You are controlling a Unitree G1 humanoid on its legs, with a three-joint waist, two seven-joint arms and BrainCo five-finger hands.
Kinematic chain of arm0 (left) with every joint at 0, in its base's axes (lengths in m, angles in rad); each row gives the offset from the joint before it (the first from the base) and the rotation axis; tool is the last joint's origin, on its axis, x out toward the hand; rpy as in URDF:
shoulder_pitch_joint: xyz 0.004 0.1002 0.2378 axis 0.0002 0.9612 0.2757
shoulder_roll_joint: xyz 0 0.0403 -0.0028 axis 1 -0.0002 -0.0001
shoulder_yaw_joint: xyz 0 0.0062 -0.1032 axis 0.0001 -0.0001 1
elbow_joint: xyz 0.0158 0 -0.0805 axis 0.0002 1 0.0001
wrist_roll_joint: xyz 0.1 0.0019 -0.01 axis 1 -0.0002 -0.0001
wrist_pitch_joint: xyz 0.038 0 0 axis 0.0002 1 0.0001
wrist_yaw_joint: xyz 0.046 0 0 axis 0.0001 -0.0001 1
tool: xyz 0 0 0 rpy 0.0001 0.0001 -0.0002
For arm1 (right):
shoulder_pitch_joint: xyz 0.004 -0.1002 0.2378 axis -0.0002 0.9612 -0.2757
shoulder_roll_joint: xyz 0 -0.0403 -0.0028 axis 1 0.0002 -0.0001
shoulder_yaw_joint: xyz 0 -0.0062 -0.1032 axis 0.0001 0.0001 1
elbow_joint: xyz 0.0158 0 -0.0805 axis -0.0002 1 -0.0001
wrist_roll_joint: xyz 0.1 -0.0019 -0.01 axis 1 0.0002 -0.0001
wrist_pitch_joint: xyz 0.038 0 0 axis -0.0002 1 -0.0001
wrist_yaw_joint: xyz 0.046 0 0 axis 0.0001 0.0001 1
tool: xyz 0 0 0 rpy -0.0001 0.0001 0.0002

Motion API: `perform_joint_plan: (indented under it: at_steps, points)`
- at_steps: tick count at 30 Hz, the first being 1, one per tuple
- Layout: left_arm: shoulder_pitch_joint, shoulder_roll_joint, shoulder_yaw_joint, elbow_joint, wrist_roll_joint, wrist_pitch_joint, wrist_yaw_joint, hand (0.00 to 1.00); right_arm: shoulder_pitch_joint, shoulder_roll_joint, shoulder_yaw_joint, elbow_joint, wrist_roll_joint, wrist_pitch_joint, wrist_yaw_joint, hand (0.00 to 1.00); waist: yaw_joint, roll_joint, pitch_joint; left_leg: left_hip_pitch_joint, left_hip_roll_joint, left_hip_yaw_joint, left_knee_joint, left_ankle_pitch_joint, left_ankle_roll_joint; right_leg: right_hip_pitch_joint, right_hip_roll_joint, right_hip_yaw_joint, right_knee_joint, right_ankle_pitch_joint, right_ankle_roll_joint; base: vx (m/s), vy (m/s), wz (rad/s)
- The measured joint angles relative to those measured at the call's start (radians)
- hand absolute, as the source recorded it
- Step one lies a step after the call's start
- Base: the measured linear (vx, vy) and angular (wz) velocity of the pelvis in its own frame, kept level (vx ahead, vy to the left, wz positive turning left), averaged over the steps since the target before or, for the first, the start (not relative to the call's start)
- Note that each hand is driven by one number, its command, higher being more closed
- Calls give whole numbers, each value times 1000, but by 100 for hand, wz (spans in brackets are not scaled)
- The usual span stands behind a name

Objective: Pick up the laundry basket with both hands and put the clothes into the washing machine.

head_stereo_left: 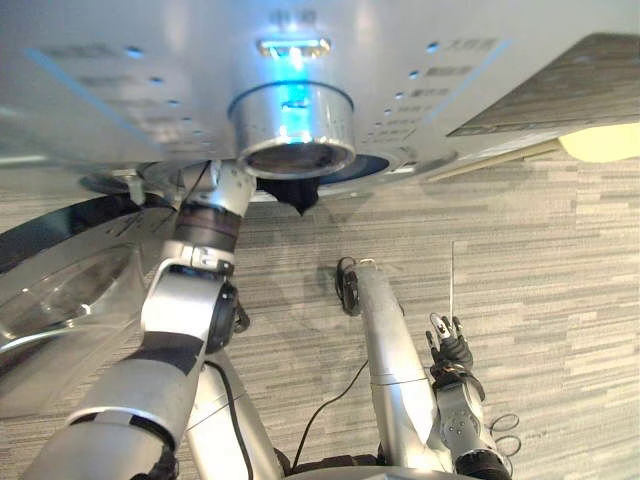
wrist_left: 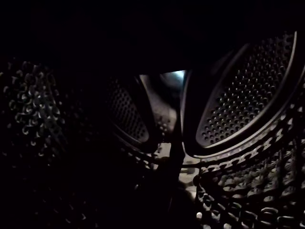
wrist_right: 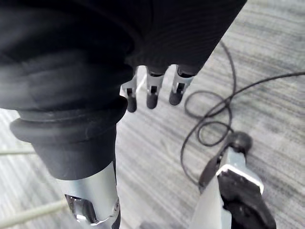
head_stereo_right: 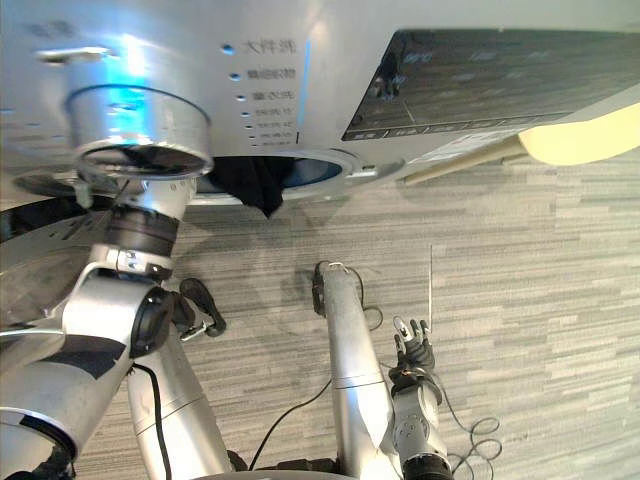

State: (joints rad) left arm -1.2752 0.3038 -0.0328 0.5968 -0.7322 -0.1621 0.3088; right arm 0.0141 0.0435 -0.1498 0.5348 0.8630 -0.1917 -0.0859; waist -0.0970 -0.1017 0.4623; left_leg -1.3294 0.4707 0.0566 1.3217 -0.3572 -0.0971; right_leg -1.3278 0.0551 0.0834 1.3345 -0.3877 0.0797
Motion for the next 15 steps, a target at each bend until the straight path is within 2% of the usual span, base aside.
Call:
perform_joint_plan:
  at_steps: [2,6,8,10,11,13,14,15]
  points:
    - [-75,44,-58,-34,14,-29,11,100,0,9,-22,-1,25,0,3,0,-1,-8,33,-16,1,0,13,-3,3,-22,2,9,12,5,5,-52,34,-5]
    - [-130,133,-203,-69,123,-40,92,100,4,12,-72,1,54,1,17,0,0,-8,33,-70,0,3,47,-9,15,-82,6,27,39,14,16,-56,47,-5]
    - [-145,186,-248,-104,265,-40,180,100,8,18,-94,-2,80,1,35,0,-2,-8,33,-99,1,5,65,-13,22,-116,13,39,51,19,12,-32,50,-14]
    - [-171,262,-336,-133,501,-21,324,100,22,20,-125,-7,92,0,42,0,-2,-10,35,-125,6,10,93,-16,26,-151,20,52,75,26,21,-17,53,-14]
    - [-173,278,-347,-136,548,-15,345,100,22,20,-134,-5,95,-1,42,0,-2,-10,35,-129,8,10,100,-18,29,-156,24,53,79,27,22,-4,37,-26]
    - [-186,319,-367,-138,778,57,420,100,22,20,-165,-10,113,-20,30,0,-4,-17,39,-133,27,17,125,-28,38,-165,42,65,89,37,29,-3,36,-27]
    - [-187,326,-368,-138,814,68,426,0,22,20,-168,-11,116,-28,26,0,-3,-20,40,-133,35,18,129,-30,40,-165,46,65,89,39,31,-9,51,-15]
    - [-194,334,-371,-138,863,90,440,0,23,18,-170,-13,120,-43,22,0,-5,-24,42,-135,37,19,133,-31,41,-167,49,68,89,43,35,-13,56,-10]
